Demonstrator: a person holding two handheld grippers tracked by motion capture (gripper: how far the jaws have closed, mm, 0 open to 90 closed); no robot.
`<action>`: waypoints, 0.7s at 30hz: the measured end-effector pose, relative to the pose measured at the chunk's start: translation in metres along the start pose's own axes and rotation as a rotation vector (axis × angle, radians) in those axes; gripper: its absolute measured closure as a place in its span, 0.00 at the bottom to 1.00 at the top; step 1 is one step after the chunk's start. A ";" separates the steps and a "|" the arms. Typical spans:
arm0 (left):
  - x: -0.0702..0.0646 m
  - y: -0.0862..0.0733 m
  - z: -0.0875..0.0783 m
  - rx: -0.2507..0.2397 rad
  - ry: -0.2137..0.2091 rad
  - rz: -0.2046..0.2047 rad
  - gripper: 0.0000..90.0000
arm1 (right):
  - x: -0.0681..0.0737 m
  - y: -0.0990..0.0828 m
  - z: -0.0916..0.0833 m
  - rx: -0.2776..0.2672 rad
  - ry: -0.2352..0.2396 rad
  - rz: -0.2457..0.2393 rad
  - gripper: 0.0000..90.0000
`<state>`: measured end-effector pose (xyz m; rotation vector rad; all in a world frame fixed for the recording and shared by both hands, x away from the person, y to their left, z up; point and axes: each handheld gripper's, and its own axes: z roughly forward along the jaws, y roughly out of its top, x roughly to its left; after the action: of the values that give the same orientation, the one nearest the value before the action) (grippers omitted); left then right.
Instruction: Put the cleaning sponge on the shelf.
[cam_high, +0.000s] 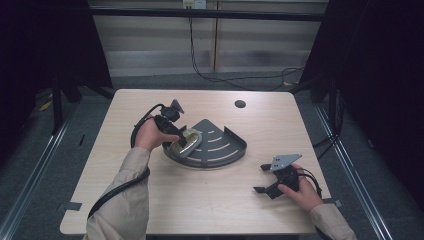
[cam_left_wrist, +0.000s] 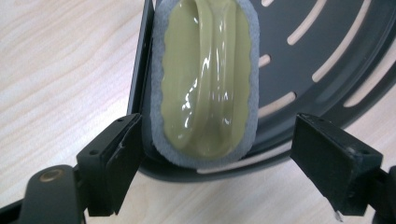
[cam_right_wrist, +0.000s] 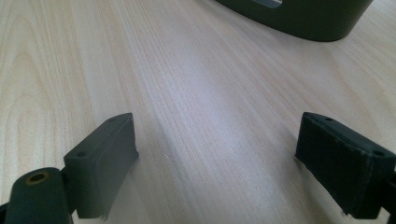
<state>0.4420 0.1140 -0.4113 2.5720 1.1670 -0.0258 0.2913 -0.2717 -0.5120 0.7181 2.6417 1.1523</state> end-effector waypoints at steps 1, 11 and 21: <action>0.001 -0.003 -0.001 0.001 -0.003 -0.001 0.19 | 0.000 0.000 0.000 0.000 0.000 0.000 0.13; 0.005 -0.027 -0.011 -0.020 -0.002 0.011 0.20 | 0.000 0.000 0.000 0.000 0.000 -0.001 0.13; 0.007 -0.051 -0.014 -0.040 -0.021 0.007 0.20 | 0.000 0.000 0.000 0.001 0.000 0.002 0.13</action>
<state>0.4074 0.1548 -0.4136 2.5346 1.1397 -0.0279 0.2911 -0.2716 -0.5120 0.7209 2.6430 1.1515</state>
